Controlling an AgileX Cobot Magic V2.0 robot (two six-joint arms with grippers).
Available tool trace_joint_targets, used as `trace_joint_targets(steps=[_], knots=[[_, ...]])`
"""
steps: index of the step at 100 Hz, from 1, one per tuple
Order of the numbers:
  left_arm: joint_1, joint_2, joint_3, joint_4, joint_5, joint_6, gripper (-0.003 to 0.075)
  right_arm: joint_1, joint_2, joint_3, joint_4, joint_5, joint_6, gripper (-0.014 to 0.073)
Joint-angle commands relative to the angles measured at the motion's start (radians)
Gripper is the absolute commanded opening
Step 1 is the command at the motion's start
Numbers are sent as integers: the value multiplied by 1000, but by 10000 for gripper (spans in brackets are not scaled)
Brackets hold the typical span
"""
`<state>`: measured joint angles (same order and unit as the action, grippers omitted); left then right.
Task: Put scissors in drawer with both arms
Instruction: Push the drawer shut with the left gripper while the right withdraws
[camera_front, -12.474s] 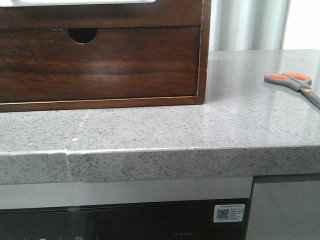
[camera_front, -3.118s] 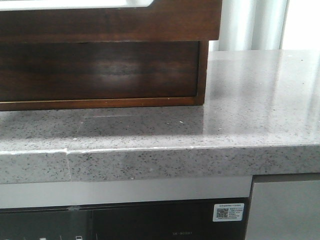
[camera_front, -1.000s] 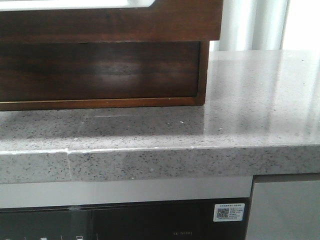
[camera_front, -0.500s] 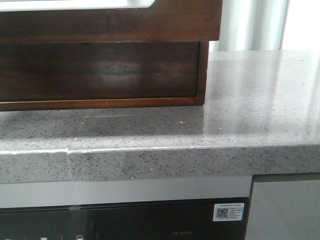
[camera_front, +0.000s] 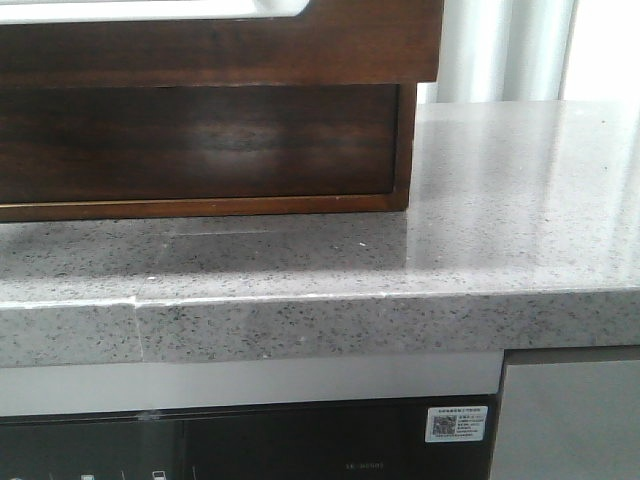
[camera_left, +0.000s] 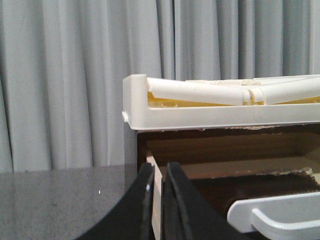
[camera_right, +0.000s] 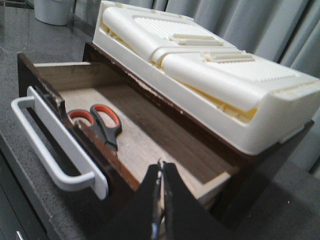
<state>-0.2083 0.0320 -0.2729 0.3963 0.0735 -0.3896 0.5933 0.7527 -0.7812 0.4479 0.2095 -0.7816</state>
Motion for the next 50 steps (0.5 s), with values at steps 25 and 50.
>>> trace_joint_targets(steps=[25, 50], knots=[[-8, 2, -21, -61, 25, -2, 4, 1, -276, 336, 119, -201, -2, -116], [-8, 2, 13, -63, 25, -2, 4, -1, -438, 535, 119, -210, -2, -116]])
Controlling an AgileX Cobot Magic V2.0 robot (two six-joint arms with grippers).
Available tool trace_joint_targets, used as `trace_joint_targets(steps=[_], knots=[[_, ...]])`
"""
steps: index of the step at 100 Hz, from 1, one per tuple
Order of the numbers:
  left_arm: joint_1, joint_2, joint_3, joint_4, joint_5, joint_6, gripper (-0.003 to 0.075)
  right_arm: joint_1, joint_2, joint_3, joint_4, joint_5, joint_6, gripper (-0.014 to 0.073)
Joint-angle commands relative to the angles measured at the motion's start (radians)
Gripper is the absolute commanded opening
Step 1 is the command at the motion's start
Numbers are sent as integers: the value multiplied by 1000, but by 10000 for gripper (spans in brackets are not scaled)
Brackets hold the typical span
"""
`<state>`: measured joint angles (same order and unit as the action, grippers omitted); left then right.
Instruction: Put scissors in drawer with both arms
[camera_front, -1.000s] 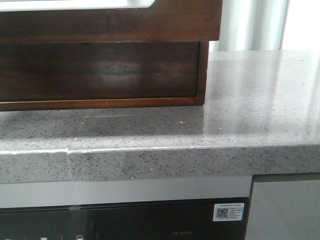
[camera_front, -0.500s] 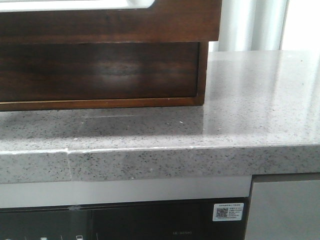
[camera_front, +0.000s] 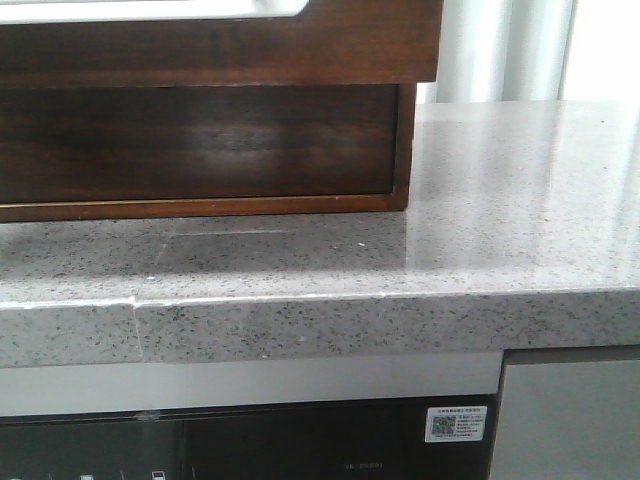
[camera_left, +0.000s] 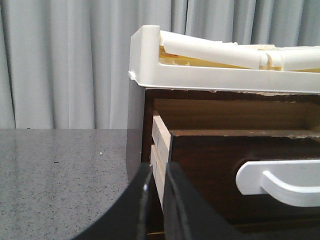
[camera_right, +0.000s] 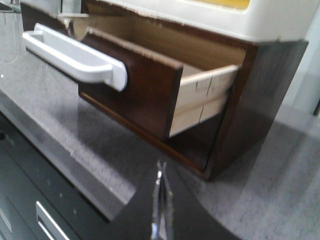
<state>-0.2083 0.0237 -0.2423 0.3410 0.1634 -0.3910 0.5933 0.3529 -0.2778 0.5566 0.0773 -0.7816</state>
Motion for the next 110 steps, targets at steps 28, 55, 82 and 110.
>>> trace_joint_targets(steps=[28, 55, 82, 110], knots=[[-8, 10, -10, -8, -39, 0, 4, -1, -100, 143, 12, -83, -2, -116], [-8, 10, -10, -8, -39, 0, 4, -1, -98, 146, 12, -56, -2, -116], [-8, 10, -10, -8, -39, 0, 4, -1, -98, 146, 12, -54, -2, -116], [-8, 10, 49, -8, -43, 0, 4, -1, -98, 146, 12, -54, -2, -116]])
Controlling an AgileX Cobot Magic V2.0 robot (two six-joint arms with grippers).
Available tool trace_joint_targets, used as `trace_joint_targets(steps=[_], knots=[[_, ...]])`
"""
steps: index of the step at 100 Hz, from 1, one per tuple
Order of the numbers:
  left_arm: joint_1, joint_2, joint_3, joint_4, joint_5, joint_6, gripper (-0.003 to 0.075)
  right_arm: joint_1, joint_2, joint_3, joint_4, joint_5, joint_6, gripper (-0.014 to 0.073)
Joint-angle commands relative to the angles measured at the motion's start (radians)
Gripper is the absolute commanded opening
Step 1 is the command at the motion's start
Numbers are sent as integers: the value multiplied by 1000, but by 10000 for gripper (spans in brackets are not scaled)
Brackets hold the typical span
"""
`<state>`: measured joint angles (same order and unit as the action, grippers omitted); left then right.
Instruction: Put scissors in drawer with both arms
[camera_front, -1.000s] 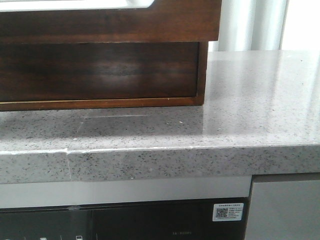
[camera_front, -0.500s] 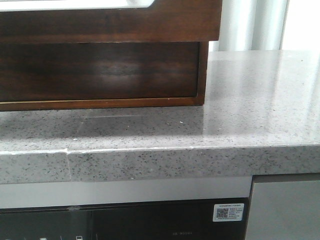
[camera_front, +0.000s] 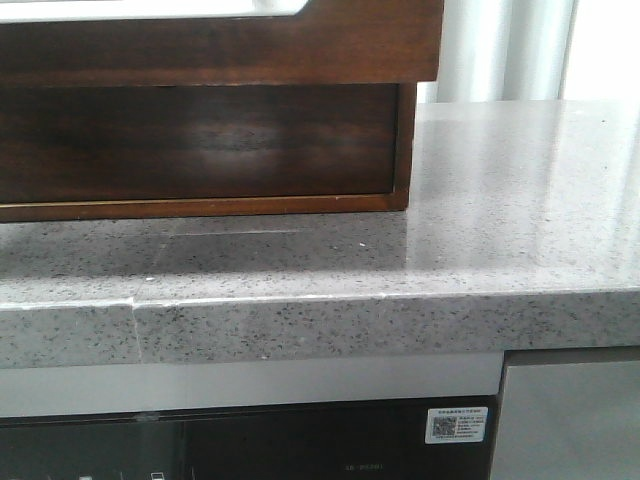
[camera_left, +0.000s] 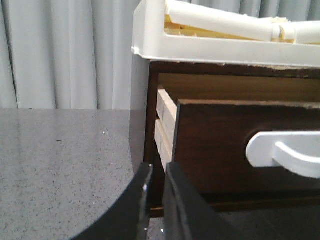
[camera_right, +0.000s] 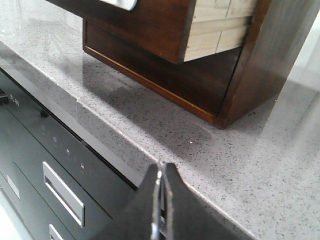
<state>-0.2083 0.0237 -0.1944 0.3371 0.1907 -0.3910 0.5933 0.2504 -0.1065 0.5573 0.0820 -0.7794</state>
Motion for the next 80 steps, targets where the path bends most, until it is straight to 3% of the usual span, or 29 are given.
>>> trace_joint_targets(steps=[1, 16, 43, 60, 69, 80], knots=[[-8, 10, 5, -6, -70, 0, 4, -1, 5, -26, 11, -59, -4, -116], [29, -39, 50, -248, -69, 28, 4, -1, 5, -26, 11, -59, -4, -116], [174, -62, 103, -428, -105, 454, 3, -1, 5, -26, 11, -59, -4, -116], [255, -63, 160, -404, -161, 468, 3, -1, 5, -26, 11, -59, -4, -116], [267, -64, 219, -389, -255, 464, 3, -1, 5, -26, 11, -59, -4, -116], [267, -64, 216, -387, -150, 464, 3, -1, 5, -26, 11, -58, -4, -116]])
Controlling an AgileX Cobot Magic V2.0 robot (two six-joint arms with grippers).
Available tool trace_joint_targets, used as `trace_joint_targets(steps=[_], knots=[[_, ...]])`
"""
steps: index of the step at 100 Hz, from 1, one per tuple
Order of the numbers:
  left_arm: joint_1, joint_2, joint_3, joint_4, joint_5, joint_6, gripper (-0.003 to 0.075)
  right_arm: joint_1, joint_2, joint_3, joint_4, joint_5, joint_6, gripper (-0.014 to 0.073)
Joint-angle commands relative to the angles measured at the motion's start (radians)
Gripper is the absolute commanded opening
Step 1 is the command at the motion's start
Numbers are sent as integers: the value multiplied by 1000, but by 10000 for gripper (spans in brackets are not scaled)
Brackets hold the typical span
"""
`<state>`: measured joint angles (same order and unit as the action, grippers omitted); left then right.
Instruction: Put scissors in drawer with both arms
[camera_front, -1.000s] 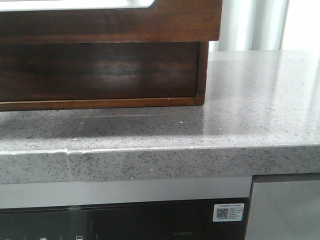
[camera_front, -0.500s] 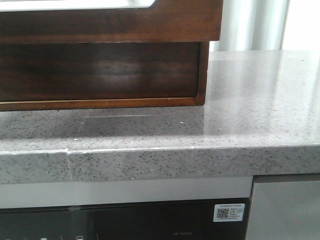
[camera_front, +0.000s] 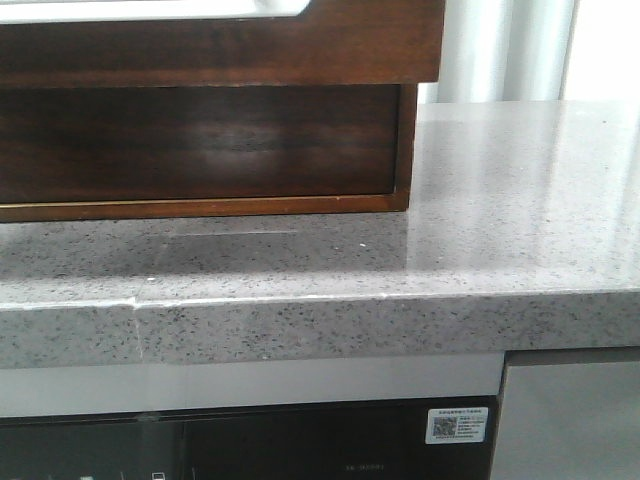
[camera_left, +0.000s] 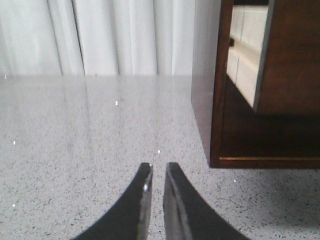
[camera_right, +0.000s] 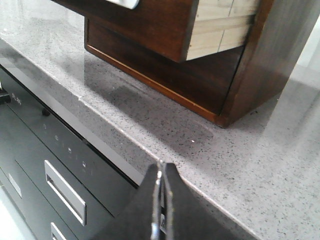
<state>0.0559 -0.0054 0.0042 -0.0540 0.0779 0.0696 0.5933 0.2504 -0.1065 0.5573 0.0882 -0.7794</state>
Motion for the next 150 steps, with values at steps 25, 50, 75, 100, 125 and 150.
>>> trace_joint_targets(steps=[25, 50, 75, 100, 125, 150], knots=[[2, -35, 17, 3, 188, 3, 3, -1, 5, -26, 11, -64, -4, -116], [2, -35, 15, -5, 181, 3, 4, -1, 5, -26, 11, -64, -4, -116], [2, -35, 15, -5, 181, 3, 3, -1, 5, -26, 11, -64, -4, -116], [2, -35, 15, -5, 181, 3, 4, -1, 5, -26, 11, -64, -4, -116], [2, -35, 15, -5, 181, 3, 4, -1, 5, -26, 11, -64, -4, -116], [2, -35, 15, -5, 181, 3, 4, -13, 5, -26, -5, -122, 2, -116]])
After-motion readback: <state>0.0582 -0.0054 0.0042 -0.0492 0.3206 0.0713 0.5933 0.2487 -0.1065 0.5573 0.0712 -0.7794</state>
